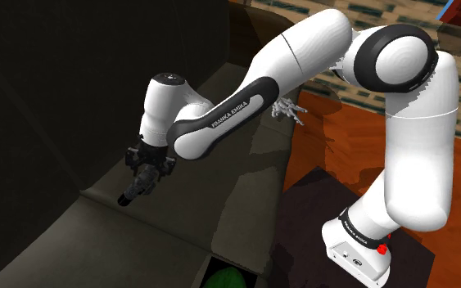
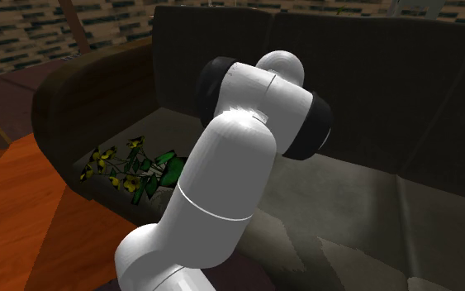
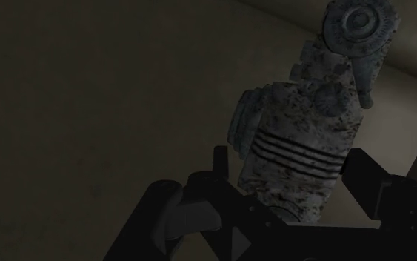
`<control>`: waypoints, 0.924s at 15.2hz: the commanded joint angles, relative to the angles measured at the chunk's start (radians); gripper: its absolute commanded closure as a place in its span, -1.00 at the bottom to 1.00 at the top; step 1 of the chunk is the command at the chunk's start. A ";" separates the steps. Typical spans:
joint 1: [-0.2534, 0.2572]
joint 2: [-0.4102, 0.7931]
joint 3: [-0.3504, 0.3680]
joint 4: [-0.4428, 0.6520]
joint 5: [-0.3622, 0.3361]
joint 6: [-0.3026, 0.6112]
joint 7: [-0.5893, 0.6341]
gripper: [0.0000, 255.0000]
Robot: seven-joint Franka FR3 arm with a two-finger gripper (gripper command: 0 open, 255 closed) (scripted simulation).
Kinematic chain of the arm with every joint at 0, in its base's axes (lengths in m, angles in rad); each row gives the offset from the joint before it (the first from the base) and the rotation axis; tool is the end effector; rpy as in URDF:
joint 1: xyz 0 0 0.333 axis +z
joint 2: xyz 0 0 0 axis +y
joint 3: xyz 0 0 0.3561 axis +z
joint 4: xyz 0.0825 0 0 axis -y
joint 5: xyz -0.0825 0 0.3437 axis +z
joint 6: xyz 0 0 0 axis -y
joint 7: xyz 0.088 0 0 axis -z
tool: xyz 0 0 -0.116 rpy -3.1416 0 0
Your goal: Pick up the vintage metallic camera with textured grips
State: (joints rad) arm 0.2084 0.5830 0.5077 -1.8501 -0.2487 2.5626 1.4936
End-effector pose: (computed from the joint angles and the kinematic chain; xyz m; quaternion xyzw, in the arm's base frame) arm 0.5200 0.3994 0.3145 -0.9355 0.3321 -0.0014 0.1204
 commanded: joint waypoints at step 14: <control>-0.041 -0.106 0.056 0.023 0.065 -0.127 -0.030 1.00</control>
State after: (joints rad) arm 0.1701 0.4850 0.5597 -1.8285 -0.1891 2.4446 1.4657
